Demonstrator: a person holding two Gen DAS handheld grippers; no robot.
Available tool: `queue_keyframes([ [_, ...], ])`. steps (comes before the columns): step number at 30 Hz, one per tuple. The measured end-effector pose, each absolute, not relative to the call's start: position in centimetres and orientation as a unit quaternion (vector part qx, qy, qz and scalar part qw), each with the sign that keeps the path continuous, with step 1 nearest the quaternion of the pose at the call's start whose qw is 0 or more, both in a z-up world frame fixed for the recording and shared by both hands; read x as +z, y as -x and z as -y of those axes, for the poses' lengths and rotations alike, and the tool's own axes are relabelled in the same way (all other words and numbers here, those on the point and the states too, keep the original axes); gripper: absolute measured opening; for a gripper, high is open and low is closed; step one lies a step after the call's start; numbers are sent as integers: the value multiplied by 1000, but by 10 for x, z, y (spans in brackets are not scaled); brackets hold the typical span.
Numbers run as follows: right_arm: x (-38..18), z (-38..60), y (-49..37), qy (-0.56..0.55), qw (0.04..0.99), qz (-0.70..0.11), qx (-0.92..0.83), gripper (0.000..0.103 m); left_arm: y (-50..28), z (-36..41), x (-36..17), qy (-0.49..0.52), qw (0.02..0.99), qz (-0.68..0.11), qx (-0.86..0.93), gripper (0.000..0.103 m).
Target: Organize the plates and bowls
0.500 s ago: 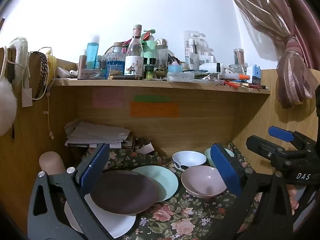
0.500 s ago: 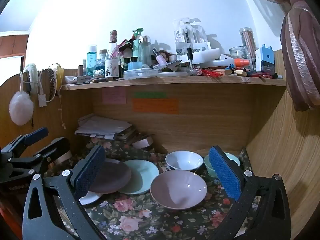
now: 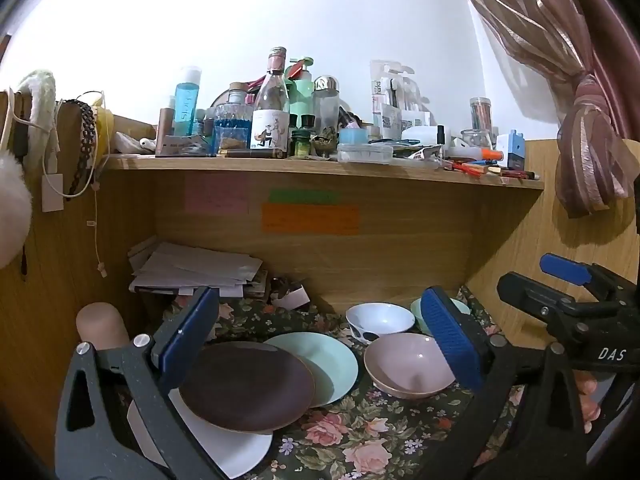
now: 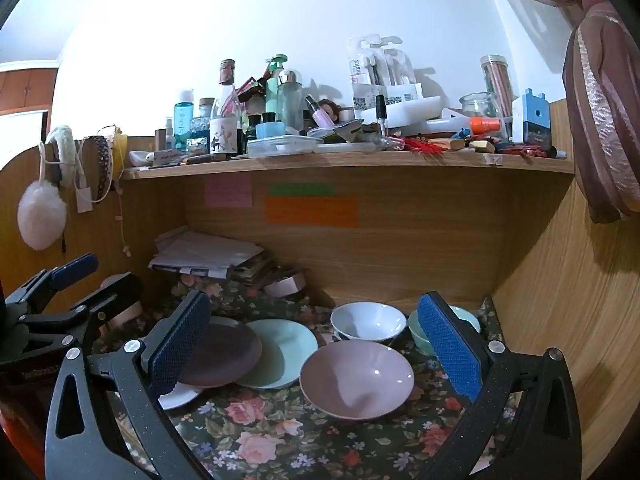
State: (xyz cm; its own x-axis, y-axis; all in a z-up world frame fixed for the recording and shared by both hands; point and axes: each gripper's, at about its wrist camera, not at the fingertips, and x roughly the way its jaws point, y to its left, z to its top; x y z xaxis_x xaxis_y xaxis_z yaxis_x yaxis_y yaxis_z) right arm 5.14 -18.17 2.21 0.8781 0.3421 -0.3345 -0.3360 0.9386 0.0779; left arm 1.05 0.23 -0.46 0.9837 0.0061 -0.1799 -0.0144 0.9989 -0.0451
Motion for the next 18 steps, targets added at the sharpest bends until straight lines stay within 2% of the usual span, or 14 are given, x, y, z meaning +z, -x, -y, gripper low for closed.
queue_keyframes([
  [18, 24, 180, -49, -11, 969, -170, 177, 103, -8, 0, -1, 24, 996, -89, 4, 103],
])
